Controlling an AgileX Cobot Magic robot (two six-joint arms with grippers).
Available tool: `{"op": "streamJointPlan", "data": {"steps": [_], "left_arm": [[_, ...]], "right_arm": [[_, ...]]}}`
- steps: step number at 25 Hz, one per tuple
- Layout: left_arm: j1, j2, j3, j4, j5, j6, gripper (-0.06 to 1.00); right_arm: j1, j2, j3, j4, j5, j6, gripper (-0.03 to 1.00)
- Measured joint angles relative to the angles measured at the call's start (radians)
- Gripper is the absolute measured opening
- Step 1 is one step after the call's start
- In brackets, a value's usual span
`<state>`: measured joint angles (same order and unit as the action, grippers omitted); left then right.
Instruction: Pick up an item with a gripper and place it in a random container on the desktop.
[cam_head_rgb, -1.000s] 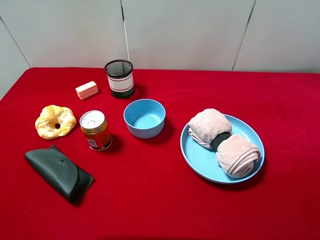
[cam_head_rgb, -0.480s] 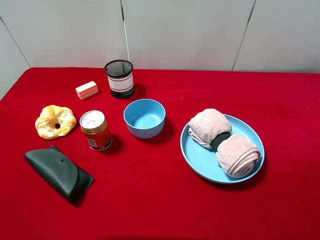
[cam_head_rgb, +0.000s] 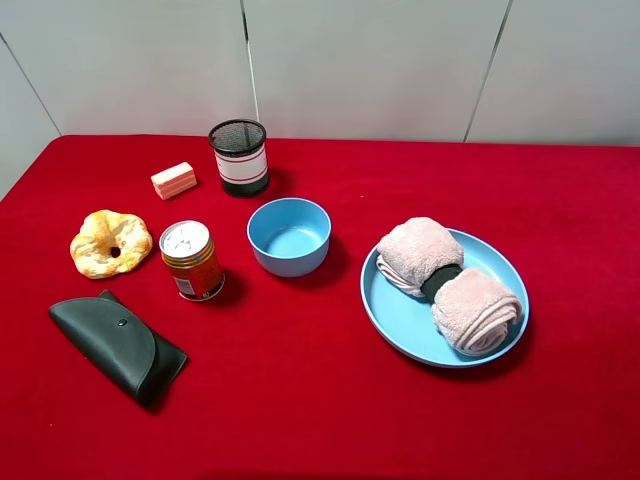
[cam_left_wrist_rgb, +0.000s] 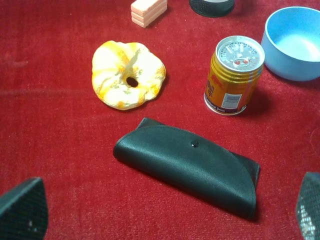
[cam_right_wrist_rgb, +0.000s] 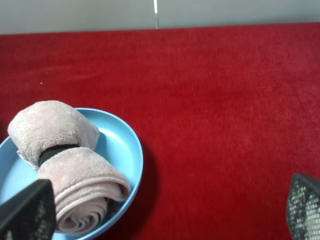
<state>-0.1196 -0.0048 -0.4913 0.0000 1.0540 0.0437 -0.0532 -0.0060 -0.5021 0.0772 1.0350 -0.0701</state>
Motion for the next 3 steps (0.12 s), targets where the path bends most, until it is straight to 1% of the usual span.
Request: {"op": "streamJointPlan", "data": {"steps": [3], "left_arm": [[0.000,0.000,0.000,0.000,0.000,0.000,1.00]], "right_arm": [[0.000,0.000,0.000,0.000,0.000,0.000,0.69]]}}
